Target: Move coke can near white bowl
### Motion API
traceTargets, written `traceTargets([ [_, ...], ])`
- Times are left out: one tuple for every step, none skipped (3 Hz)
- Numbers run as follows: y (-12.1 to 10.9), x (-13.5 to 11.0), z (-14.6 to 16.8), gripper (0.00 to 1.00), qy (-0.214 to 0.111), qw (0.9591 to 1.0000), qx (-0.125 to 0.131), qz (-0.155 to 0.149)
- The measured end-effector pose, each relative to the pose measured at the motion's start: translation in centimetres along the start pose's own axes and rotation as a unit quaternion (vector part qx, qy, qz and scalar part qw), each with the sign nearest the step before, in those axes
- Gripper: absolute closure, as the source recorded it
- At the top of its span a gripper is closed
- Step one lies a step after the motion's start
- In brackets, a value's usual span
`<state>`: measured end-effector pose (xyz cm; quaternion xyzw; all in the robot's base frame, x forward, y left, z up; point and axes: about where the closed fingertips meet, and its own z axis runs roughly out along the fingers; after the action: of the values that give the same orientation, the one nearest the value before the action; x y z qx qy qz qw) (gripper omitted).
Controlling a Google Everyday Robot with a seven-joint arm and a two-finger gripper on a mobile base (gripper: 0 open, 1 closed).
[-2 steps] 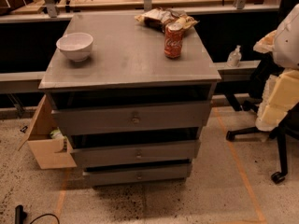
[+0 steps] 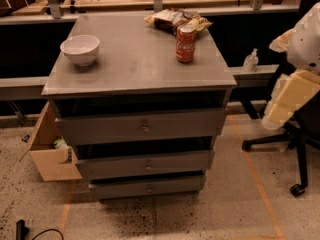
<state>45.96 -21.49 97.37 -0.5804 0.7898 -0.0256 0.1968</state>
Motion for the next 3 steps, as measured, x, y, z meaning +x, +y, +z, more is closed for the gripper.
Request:
traceTargets([
  [-4.8, -0.6, 3.0, 0.00, -0.100, 0.9927, 0.027, 0.063],
  [-10.5, -2.4, 5.3, 0.00, -0.219, 0.9692, 0.052, 0.099],
  [-17.8, -5.7, 6.2, 0.00, -0.333, 0.9322, 0.096, 0.104],
])
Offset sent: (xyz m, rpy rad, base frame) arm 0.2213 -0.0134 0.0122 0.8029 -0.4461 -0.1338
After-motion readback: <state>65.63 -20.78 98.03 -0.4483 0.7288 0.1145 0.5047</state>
